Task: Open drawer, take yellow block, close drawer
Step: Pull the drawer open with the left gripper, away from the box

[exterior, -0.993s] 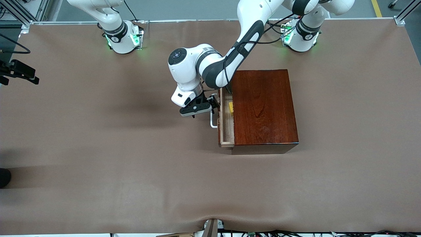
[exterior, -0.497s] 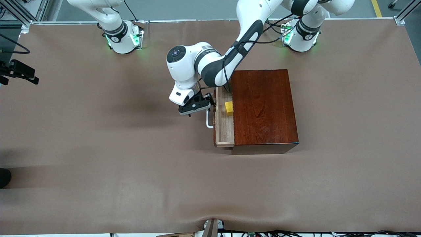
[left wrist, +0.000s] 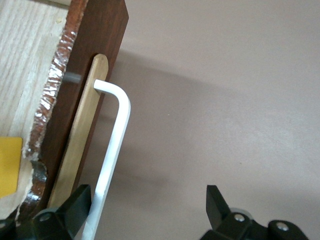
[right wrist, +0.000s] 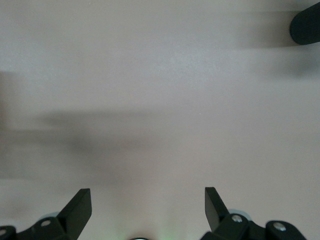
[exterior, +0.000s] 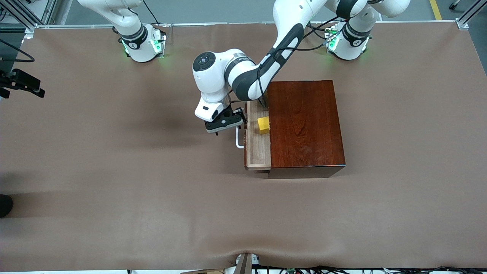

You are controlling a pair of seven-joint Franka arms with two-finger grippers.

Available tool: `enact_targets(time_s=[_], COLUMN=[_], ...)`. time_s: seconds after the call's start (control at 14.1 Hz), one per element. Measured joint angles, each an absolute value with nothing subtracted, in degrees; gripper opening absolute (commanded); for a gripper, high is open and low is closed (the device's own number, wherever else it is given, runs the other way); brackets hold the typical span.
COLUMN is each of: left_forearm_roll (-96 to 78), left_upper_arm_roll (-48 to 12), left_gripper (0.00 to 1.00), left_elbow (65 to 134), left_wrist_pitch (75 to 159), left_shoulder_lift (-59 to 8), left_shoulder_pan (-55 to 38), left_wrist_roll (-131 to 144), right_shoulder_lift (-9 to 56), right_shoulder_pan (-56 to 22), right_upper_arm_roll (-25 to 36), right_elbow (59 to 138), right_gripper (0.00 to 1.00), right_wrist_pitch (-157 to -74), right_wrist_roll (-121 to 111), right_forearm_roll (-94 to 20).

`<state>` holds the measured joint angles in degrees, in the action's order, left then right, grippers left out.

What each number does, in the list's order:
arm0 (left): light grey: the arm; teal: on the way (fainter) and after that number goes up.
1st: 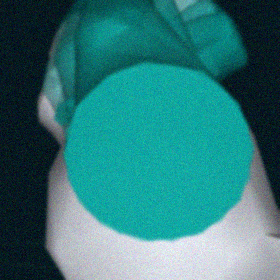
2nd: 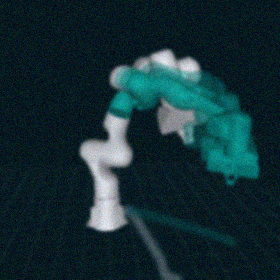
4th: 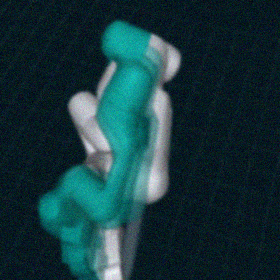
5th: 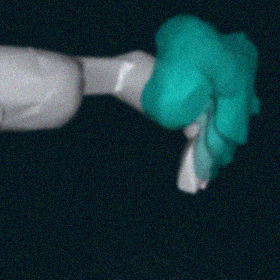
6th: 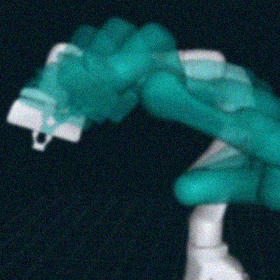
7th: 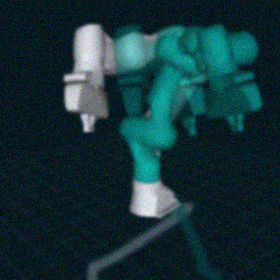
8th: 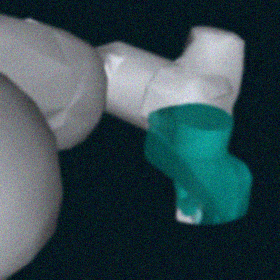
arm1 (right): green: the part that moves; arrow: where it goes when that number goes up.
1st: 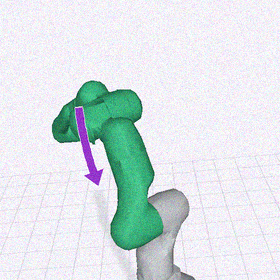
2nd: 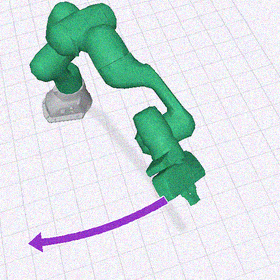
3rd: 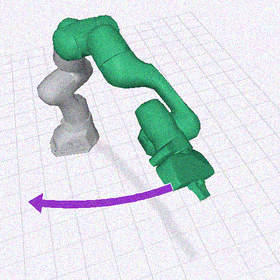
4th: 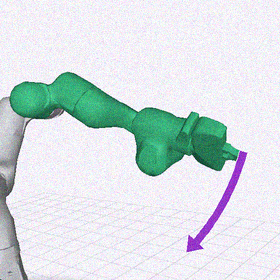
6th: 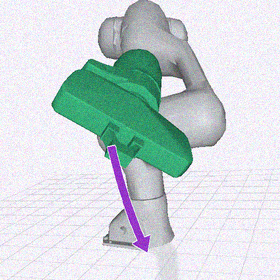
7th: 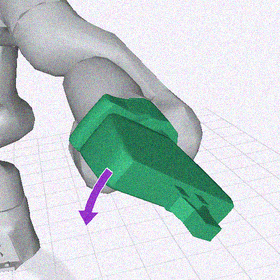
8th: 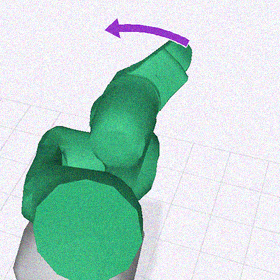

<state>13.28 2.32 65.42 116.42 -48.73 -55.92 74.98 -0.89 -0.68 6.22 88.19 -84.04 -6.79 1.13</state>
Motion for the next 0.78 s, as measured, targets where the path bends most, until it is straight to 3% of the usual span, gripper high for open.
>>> enact_targets(time_s=[0.78], left_forearm_roll=[12.54], left_upper_arm_roll=[1.54], left_gripper=[1.00], left_elbow=[63.44], left_wrist_pitch=[122.30], left_shoulder_lift=[-50.40], left_shoulder_pan=[-56.54], left_wrist_roll=[77.95], right_shoulder_lift=[-0.88], right_shoulder_pan=[-0.68], right_upper_arm_roll=[6.22], right_elbow=[88.19], right_gripper=[1.00], right_wrist_pitch=[-84.04], right_wrist_roll=[-6.79], right_forearm_roll=[1.13])
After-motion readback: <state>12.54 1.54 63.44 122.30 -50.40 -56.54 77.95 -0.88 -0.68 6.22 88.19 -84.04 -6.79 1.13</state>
